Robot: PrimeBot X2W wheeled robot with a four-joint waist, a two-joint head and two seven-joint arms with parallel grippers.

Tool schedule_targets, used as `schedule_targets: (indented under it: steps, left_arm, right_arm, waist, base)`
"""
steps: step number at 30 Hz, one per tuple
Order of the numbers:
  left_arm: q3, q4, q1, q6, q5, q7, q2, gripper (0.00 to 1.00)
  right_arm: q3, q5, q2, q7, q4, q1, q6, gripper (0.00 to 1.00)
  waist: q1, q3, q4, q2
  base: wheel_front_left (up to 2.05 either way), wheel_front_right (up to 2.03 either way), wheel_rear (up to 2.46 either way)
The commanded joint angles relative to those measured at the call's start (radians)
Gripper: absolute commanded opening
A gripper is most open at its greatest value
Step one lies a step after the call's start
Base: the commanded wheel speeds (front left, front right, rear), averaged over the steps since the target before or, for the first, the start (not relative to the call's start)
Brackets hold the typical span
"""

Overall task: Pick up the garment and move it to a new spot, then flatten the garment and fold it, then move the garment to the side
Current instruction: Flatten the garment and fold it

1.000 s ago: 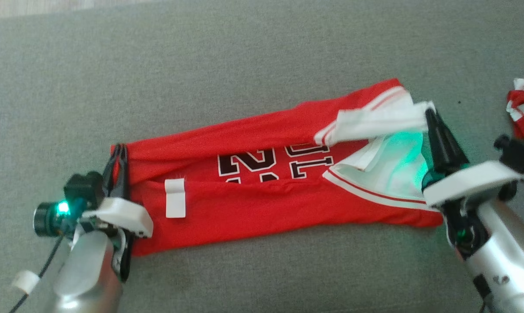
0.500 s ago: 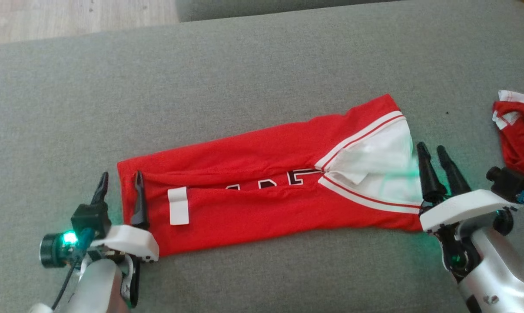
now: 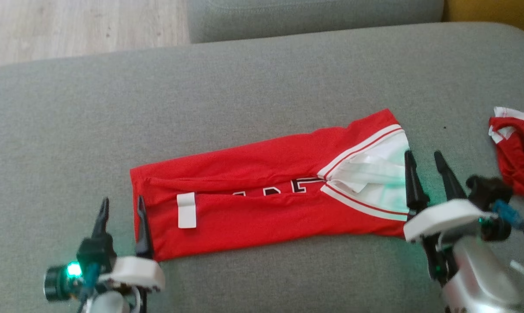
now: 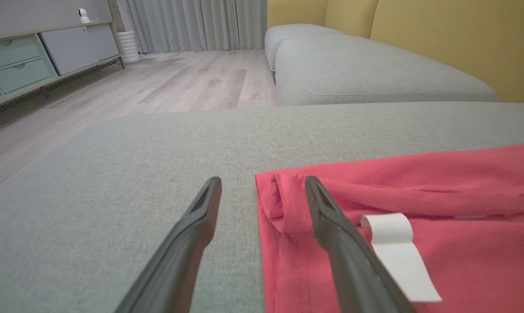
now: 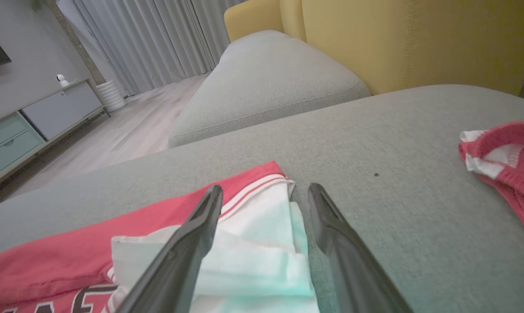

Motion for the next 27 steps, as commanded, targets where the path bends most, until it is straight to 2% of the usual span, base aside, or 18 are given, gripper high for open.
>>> schedule_targets:
  steps: [1,15,20,27]
  left_arm:
    - [0.040,-0.034,0.008,0.005,0.001,-0.009,0.001,1.00]
    - [0.003,-0.068,0.067,0.007,-0.019,-0.010,-0.013,1.00]
    - [-0.034,-0.048,0.045,0.006,-0.044,-0.010,-0.013,1.00]
    - [-0.074,-0.026,0.019,0.012,-0.065,-0.010,-0.014,1.00]
  right_arm:
    - [0.001,-0.037,0.011,-0.013,-0.021,0.017,-0.001,1.00]
    - [-0.050,-0.153,0.042,-0.013,0.044,0.019,-0.001,1.00]
    - [-0.062,-0.205,0.039,-0.013,0.128,-0.056,-0.001,1.00]
    - [-0.099,-0.232,0.048,0.007,0.326,-0.140,-0.001,1.00]
  waist:
    - [0.0001,-0.018,0.005,-0.0001]
    - [0.0001,-0.016,0.025,-0.0001]
    - [0.0001,0.020,0.037,-0.0001]
    - [0.0001,0.059,0.064,-0.0001]
  base:
    - [0.00,0.00,0.00]
    - [0.00,0.00,0.00]
    - [0.00,0.00,0.00]
    - [0.00,0.00,0.00]
